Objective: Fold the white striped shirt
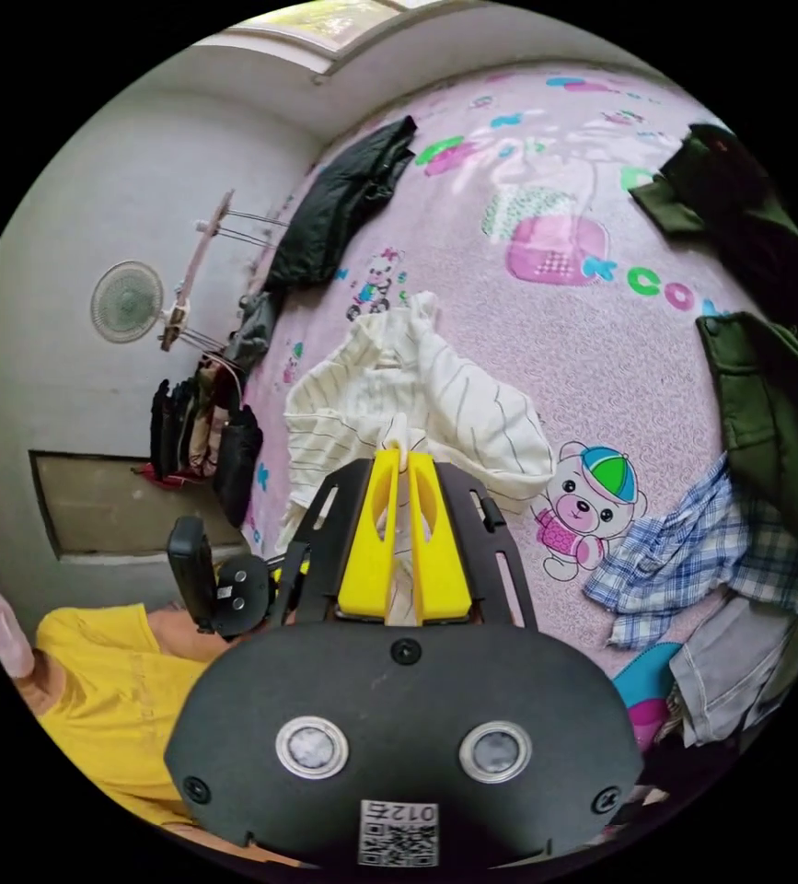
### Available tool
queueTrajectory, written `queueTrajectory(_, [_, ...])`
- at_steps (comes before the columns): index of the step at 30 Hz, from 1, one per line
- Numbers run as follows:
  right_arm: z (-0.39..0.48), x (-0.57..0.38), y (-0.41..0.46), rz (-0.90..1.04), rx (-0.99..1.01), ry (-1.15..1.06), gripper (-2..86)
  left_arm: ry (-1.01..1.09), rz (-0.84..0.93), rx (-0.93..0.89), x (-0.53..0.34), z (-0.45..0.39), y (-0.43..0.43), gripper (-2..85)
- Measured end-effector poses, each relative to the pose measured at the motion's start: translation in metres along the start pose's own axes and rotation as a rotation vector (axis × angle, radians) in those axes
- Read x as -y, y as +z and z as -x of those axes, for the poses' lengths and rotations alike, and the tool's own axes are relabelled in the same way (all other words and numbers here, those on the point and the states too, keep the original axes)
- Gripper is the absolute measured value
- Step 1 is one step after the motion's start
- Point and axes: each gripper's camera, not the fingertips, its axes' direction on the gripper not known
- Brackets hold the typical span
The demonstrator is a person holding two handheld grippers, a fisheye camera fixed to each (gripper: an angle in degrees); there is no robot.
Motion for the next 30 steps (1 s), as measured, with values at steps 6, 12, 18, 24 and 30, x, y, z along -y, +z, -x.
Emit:
queueTrajectory(6, [-0.045,-0.01,-0.001,-0.005,-0.071,0.099,1.4,0.128,0.059,0.008,0.021,-0.014,-0.011,0.8])
queueTrajectory(12, [-0.073,-0.012,0.025,0.01,-0.162,0.139,2.4,0.109,0.119,-0.151,0.041,0.008,-0.025,1.5])
queueTrajectory(18, [-0.081,-0.022,0.003,-0.049,-0.3,0.171,4.8,0.093,-0.114,-0.071,0.028,0.073,-0.123,2.7])
queueTrajectory(24, [-0.021,-0.041,-0.006,-0.24,-0.338,-0.145,2.2,-0.166,-0.054,0.091,0.075,0.195,-0.175,8.3])
queueTrajectory(30, [0.025,-0.035,0.076,0.05,-0.294,-0.436,0.4,-0.145,0.174,0.043,0.139,0.234,-0.167,13.2])
